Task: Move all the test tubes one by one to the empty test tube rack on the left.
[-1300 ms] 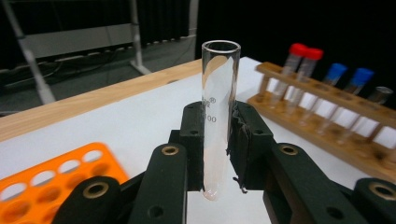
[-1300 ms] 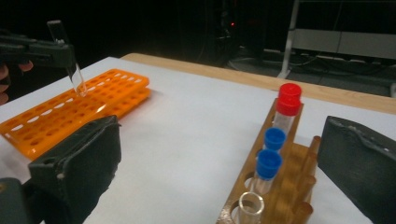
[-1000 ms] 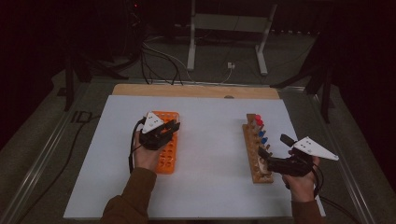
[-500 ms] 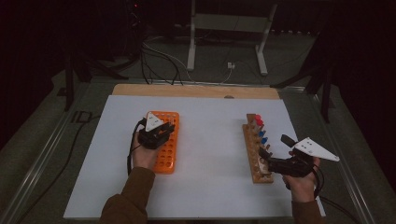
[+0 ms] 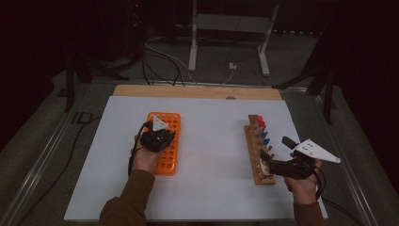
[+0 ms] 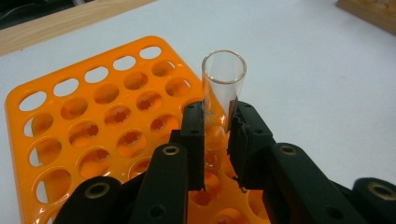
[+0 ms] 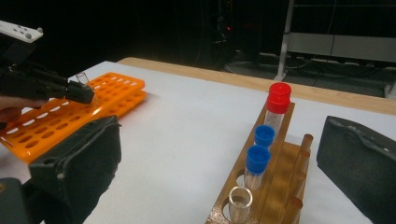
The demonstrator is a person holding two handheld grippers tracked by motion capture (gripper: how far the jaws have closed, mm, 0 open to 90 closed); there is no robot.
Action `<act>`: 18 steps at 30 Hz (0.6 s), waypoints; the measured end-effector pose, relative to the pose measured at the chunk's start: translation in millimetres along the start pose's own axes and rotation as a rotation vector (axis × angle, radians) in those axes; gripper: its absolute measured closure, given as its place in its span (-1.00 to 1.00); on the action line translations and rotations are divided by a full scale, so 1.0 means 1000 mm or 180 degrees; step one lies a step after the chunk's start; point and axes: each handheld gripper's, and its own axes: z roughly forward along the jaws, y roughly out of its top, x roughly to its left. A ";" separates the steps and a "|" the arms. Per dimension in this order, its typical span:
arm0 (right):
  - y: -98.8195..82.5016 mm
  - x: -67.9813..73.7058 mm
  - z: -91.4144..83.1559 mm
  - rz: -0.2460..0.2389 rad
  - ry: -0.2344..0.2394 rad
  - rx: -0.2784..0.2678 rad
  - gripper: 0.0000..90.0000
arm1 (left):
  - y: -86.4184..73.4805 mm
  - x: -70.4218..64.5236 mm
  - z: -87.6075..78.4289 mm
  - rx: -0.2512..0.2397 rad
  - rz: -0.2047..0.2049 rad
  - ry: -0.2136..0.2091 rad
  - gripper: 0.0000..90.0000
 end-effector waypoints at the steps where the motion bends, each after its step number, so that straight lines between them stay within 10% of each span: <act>1: 0.000 0.000 0.000 0.0002 0.0005 0.0008 -0.99 | 0.000 0.000 0.001 0.0005 -0.0008 0.0001 0.72; 18: 0.000 0.000 0.000 -0.0019 -0.0005 -0.0001 -0.99 | -0.005 -0.002 0.001 0.0034 -0.0063 0.0021 0.50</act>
